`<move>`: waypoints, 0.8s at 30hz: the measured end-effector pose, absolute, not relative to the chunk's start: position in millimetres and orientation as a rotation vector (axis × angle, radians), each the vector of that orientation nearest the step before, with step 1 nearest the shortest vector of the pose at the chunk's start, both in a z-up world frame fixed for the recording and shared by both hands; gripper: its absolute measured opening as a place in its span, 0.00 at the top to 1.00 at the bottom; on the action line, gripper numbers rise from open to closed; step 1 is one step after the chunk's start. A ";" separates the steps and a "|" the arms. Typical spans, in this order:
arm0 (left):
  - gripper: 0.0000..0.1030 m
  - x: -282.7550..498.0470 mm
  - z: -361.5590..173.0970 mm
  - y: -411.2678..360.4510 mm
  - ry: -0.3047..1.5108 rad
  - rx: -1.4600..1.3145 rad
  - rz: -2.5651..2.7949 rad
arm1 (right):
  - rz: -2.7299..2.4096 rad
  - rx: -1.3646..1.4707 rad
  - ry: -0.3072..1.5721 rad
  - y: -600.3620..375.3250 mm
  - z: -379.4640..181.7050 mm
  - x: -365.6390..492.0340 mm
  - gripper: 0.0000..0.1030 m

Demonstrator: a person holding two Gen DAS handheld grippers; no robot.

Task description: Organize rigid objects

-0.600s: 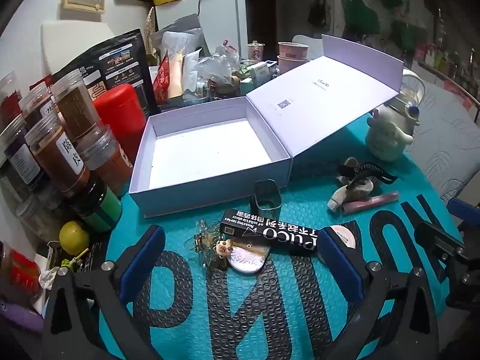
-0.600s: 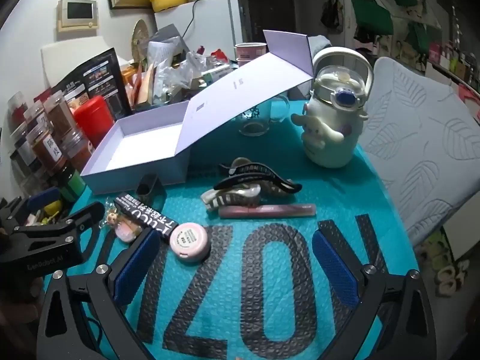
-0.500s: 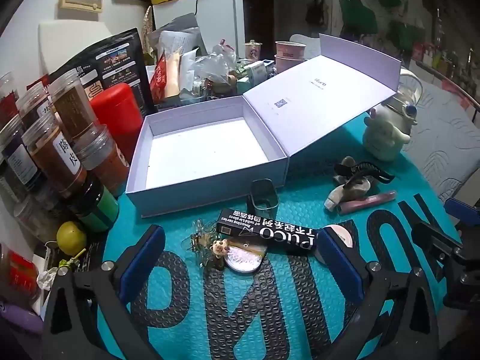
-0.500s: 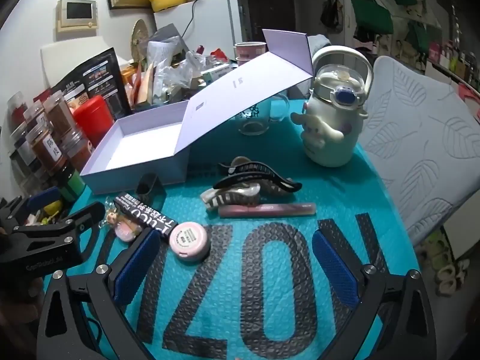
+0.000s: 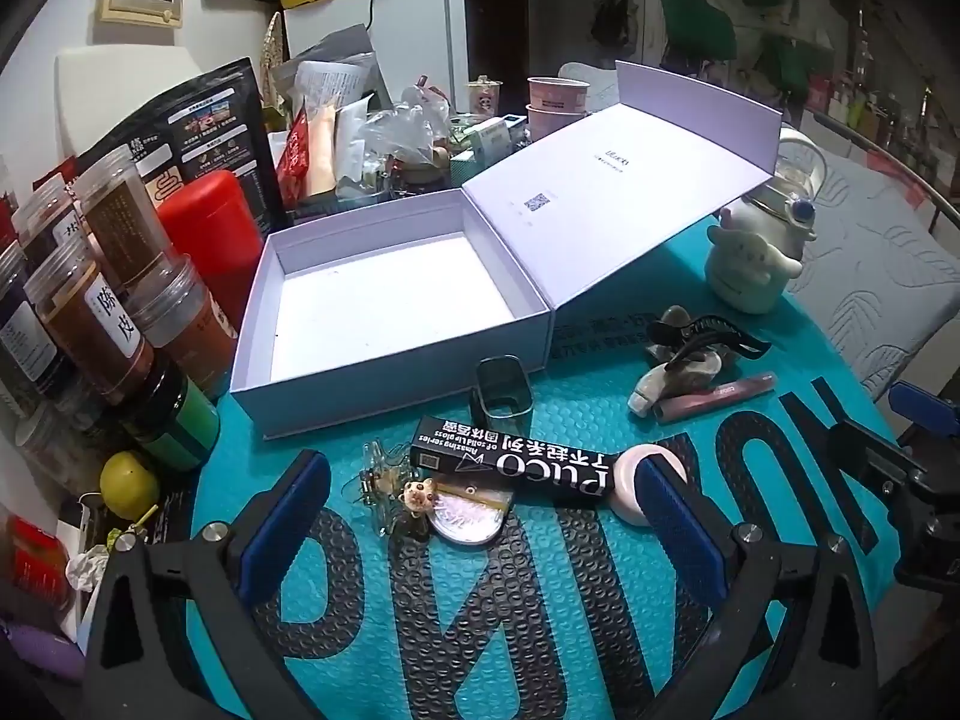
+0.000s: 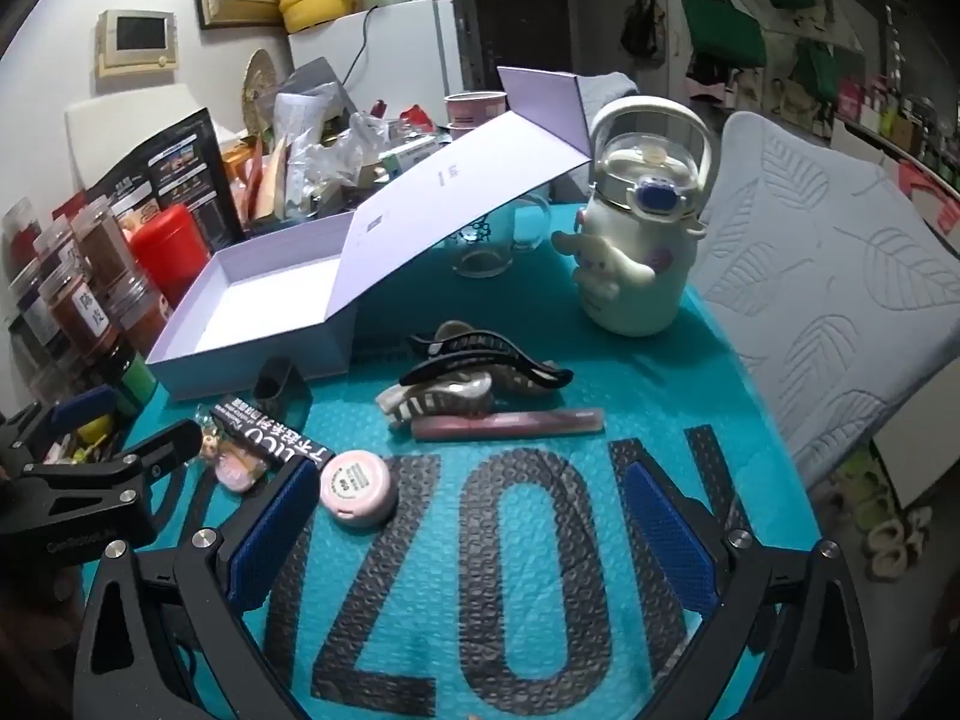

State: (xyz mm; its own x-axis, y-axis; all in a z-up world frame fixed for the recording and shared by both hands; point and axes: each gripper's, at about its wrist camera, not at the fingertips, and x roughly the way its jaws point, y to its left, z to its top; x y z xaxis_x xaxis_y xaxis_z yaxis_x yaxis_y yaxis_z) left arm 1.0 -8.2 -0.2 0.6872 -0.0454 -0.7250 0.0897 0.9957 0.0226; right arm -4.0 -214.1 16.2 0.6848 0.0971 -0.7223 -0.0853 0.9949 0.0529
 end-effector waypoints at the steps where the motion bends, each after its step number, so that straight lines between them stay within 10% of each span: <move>1: 0.00 0.5 0.6 -8.5 0.807 0.060 -0.075 | 0.100 0.018 0.811 -214.3 16.5 -3.5 0.00; 24: 0.00 -5.1 9.3 -9.1 0.805 0.046 -0.095 | 0.101 0.018 0.798 -215.9 22.9 -12.1 0.00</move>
State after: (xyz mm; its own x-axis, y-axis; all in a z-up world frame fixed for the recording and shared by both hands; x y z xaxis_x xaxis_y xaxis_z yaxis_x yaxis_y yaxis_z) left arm -5.1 -9.1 9.3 0.6890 -0.0672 -0.7216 0.1022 0.9948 0.0049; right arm -12.1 -215.9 22.9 0.6935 0.0973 -0.7138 -0.0839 0.9950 0.0542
